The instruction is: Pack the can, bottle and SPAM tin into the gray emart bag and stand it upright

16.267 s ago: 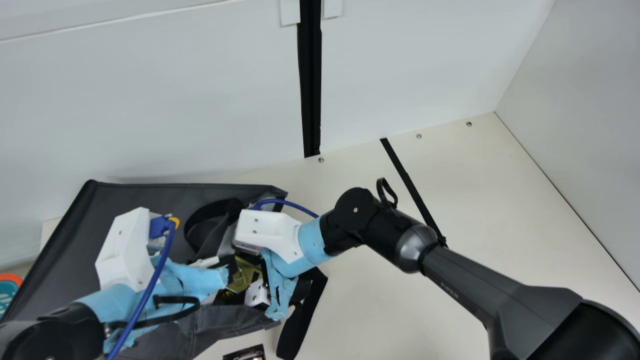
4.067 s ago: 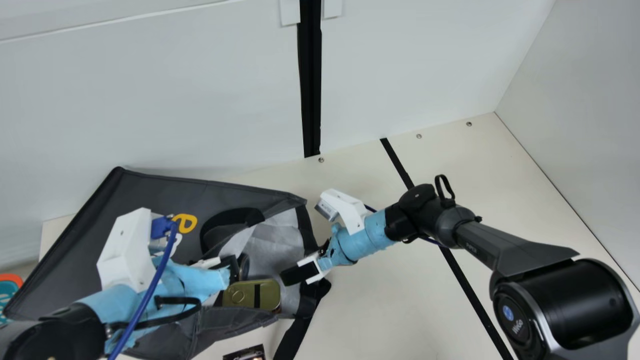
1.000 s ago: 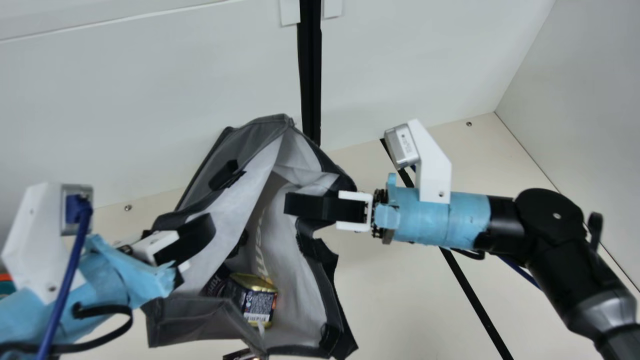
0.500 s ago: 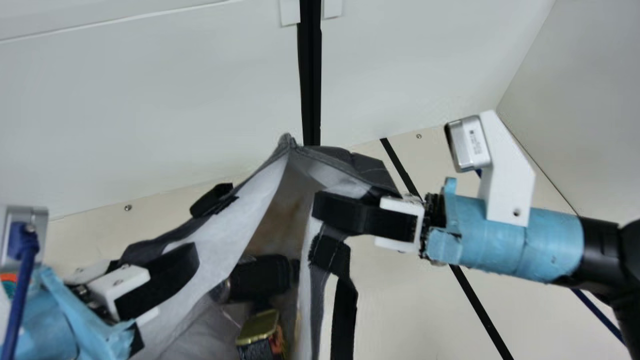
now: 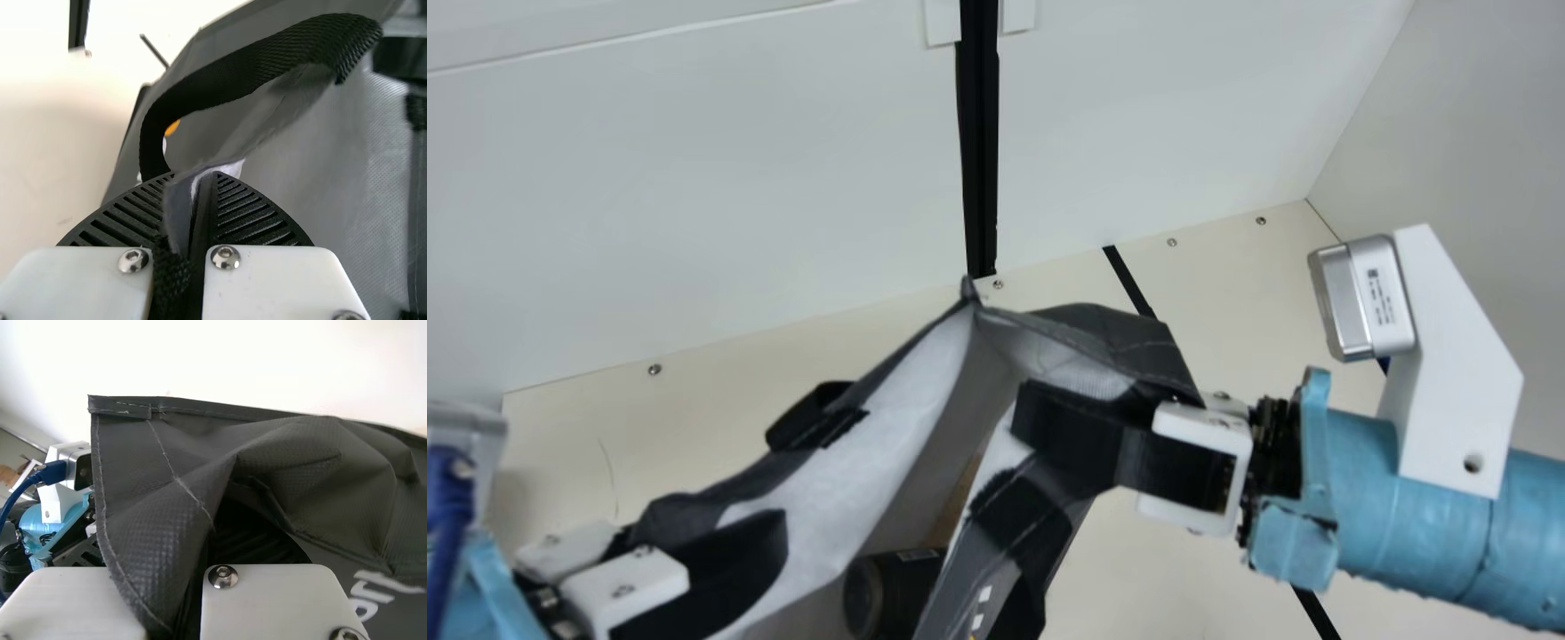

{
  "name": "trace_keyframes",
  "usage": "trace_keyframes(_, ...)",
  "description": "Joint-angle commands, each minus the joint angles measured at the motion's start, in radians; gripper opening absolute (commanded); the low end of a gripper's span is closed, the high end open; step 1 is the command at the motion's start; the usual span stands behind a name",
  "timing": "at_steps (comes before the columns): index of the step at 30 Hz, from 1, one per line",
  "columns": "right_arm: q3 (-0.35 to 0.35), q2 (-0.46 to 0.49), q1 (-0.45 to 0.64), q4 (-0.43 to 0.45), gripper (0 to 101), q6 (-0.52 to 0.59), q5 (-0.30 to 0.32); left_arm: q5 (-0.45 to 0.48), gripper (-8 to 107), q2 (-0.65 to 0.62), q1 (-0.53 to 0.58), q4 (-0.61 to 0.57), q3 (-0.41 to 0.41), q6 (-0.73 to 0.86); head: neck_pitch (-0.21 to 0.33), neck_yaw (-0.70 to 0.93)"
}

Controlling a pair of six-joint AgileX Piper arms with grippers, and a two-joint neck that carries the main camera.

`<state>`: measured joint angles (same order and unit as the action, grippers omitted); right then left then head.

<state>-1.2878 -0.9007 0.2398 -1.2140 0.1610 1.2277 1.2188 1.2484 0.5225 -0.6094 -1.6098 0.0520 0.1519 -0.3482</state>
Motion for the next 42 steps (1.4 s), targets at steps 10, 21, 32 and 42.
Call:
trace_keyframes(10,0.131,-0.018,0.0,0.155,0,-0.002,-0.008,0.001,-8,0.115,0.077,-0.016,0.068,0.047,0.023,-0.001)
trace_keyframes(21,0.186,-0.181,0.053,0.022,0,0.419,-0.008,0.001,-8,0.322,0.001,-0.045,-0.099,0.225,0.023,-0.001)
trace_keyframes(32,0.103,-0.421,0.047,-0.045,0,0.718,-0.008,0.001,-8,0.62,-0.018,-0.025,-0.459,0.3,0.023,-0.001)
trace_keyframes(42,0.002,-0.622,0.015,0.02,0,0.908,-0.008,-0.006,-8,0.855,-0.023,0.019,-0.754,0.275,0.023,-0.001)
